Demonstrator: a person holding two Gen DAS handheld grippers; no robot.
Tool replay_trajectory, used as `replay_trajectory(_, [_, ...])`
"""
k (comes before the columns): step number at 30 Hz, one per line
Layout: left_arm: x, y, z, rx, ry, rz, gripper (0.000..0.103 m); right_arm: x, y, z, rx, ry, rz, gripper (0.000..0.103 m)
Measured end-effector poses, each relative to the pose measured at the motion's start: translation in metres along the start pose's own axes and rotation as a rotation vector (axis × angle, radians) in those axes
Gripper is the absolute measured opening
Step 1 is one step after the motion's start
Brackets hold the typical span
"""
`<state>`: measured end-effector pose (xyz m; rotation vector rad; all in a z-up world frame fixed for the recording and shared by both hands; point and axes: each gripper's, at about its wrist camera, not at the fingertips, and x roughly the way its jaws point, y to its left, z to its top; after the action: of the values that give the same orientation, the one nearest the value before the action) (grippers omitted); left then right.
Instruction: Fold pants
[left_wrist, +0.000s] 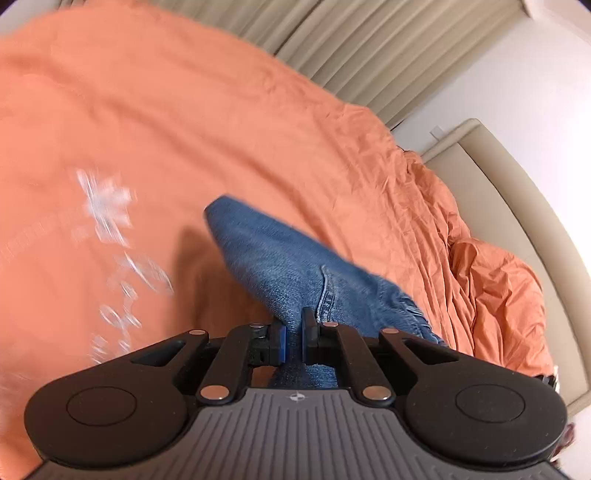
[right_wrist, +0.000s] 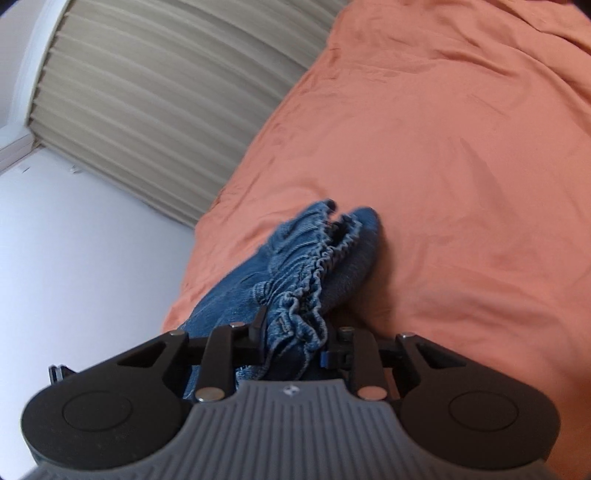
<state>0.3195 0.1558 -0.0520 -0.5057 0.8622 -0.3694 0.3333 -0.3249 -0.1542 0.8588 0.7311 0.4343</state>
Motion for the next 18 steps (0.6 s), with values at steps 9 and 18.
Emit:
replay_trajectory(9, [-0.141, -0.008, 0.042, 0.150, -0.015, 0.198, 0.007, 0.035, 0.103, -0.034, -0.040, 0.053, 0.169, 0.020])
replay_trajectory(18, [-0.203, 0.038, 0.043, 0.149, -0.027, 0.330, 0.007, 0.078, 0.182, -0.124, -0.064, 0.080, 0.241, 0.019])
